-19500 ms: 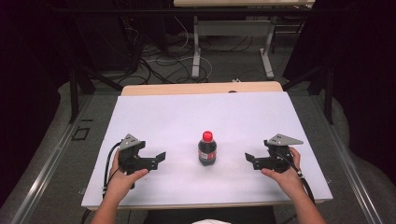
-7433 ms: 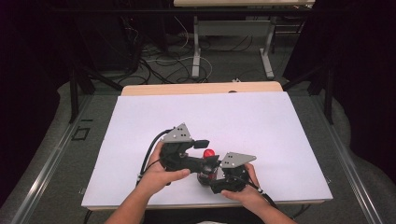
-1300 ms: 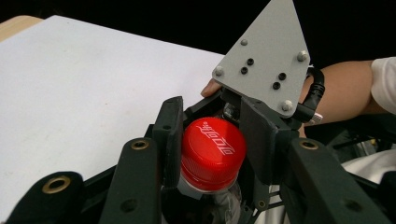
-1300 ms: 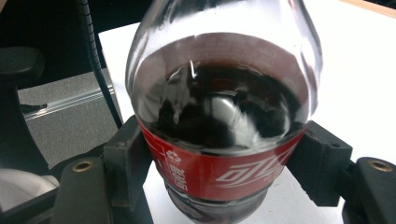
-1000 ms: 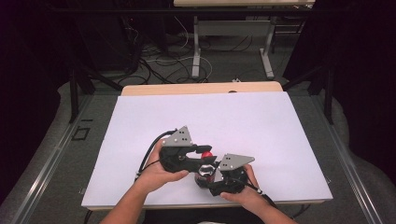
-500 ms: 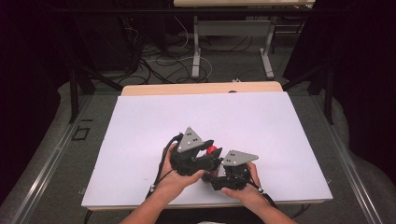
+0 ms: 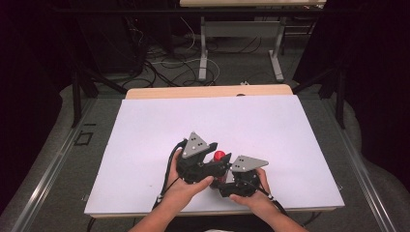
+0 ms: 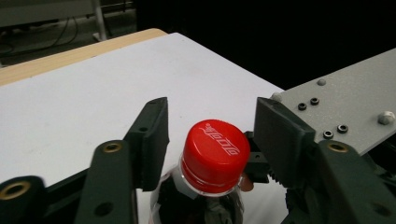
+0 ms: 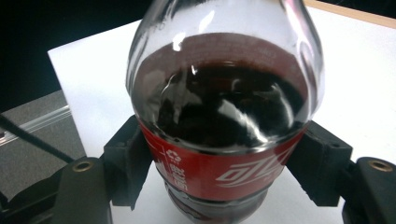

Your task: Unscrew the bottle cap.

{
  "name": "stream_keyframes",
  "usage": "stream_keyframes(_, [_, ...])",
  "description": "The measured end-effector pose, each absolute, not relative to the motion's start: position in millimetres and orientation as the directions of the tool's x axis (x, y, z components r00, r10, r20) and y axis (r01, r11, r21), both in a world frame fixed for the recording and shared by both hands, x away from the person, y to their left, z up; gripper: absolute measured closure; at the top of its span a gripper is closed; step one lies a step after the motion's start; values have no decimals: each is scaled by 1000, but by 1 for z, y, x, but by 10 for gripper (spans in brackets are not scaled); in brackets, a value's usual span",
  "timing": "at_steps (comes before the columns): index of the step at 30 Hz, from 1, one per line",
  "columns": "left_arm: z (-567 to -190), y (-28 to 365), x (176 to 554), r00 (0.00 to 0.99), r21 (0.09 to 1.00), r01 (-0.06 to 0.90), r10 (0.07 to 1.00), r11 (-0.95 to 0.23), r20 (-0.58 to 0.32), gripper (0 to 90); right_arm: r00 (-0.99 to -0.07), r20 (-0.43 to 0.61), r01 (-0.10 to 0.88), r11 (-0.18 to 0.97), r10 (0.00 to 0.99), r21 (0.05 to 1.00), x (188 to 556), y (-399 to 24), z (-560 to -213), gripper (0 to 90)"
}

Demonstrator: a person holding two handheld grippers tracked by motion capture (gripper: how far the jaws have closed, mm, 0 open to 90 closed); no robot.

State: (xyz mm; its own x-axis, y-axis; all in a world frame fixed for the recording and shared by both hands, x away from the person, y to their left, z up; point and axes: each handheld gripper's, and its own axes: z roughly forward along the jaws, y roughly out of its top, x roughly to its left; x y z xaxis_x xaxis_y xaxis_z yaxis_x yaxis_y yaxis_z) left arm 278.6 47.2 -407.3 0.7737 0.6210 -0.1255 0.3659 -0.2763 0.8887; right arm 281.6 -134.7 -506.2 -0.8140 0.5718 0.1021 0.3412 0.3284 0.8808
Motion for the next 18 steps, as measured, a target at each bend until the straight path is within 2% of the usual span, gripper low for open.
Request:
stream_keyframes(2, [-402, 53, 283, 830, 881, 351, 542, -318, -135, 400, -827, 93, 327, 340, 554, 882, 281, -133, -507, 288])
stream_keyframes(8, [-393, 76, 300, 935, 861, 301, 307, -411, -180, 403, -850, 90, 308, 350, 519, 885, 279, -130, -506, 288])
stream_keyframes(13, [-399, 82, 309, 957, 850, 251, 248, -463, -148, 407, -868, 86, 292, 362, 489, 886, 276, -128, -506, 288])
stream_keyframes(18, [-405, 82, 312, 966, 854, 236, 209, -463, -154, 479, -875, 84, 289, 373, 477, 882, 275, -126, -507, 288])
